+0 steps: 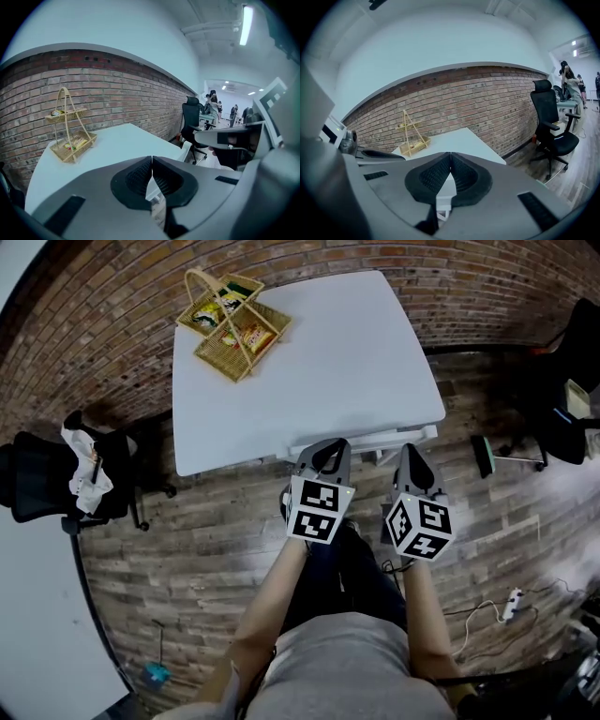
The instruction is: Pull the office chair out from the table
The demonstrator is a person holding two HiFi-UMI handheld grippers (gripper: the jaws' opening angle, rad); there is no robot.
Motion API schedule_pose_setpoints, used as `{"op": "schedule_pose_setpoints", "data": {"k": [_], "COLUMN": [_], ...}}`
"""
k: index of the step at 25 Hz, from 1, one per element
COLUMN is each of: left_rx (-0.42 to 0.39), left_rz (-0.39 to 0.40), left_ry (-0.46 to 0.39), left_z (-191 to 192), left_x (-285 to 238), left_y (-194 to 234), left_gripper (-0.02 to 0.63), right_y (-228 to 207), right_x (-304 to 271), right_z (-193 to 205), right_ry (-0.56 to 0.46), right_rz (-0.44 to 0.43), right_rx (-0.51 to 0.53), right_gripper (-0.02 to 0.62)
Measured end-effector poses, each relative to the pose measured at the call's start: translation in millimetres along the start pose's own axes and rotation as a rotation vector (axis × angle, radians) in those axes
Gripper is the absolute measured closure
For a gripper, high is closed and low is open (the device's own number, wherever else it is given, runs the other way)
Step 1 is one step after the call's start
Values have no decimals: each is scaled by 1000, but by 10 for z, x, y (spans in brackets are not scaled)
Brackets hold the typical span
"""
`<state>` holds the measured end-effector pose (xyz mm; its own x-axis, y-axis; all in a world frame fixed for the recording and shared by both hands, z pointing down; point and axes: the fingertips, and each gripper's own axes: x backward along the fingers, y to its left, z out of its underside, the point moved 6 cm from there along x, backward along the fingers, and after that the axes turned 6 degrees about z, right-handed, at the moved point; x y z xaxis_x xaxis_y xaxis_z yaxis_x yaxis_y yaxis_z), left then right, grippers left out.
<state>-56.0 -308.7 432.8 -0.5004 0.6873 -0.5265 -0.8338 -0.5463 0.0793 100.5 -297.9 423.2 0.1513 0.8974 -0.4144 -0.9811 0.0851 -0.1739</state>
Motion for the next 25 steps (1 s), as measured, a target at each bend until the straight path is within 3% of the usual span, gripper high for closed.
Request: {"op": "schedule_pose_setpoints", "data": {"k": [4, 16, 19, 23, 25], "left_rx": [-72, -241, -282, -405, -454], "left_rz": [31, 271, 329, 323, 360], "left_ry": [98, 295, 337, 405, 448], "left_z": [44, 110, 160, 190, 222], "left_x": [-158, -563, -618, -711, -776], "left_y": [37, -31, -53, -38, -61], "left_gripper": [592, 586, 480, 465, 433], "right_y": [-60, -208, -187, -170, -170], "right_x": [-63, -286, -324, -346, -358], "right_z": [41, 35, 51, 68, 68], "right_ry": [14, 34, 40, 46, 47], "right_rz": [37, 112, 112, 124, 131], "right_rx": [-18, -66, -77, -92, -98], "right_gripper": [581, 581, 581, 581, 581]}}
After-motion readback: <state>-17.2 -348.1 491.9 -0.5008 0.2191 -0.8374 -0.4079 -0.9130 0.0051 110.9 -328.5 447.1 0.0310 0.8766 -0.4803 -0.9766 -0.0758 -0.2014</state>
